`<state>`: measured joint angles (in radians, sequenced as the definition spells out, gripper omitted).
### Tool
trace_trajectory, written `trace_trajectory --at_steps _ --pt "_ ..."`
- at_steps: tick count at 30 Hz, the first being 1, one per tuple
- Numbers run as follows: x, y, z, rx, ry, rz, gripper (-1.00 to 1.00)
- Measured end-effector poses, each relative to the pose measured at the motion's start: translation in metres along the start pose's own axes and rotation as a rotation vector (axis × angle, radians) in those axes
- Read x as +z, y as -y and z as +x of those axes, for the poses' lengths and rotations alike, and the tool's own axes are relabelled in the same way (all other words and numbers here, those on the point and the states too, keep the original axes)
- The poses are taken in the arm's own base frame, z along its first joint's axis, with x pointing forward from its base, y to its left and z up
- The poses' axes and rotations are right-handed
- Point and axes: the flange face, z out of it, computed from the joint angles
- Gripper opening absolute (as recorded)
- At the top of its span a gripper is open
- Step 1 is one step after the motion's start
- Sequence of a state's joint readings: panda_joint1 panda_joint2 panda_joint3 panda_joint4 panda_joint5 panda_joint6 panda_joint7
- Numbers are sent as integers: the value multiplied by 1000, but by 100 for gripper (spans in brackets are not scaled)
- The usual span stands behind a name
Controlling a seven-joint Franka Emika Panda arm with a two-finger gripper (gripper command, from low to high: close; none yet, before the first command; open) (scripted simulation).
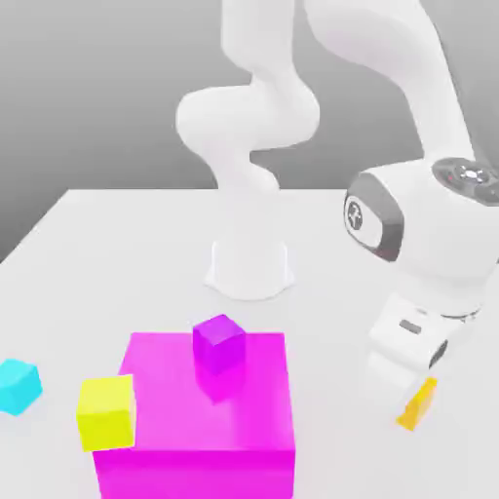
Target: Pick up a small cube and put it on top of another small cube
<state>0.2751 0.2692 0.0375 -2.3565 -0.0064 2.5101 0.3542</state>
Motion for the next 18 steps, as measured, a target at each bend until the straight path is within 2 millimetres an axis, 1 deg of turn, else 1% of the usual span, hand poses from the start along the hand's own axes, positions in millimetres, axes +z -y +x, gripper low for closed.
trace_trajectory --at_steps 3,6,7,9,11,14,16,18 --pt "-11 -46 38 101 17 -1 -100" --pt "-25 -96 71 197 28 -3 -100" --pt "-30 -118 79 238 28 -2 -100" --pt "-40 -167 89 325 25 1 -100" --pt "-48 -217 90 414 18 7 -100" --pt "-58 -293 79 551 5 17 -100" --pt "-60 -344 61 651 -5 25 -100" --pt "-56 -396 30 767 -19 38 -100"
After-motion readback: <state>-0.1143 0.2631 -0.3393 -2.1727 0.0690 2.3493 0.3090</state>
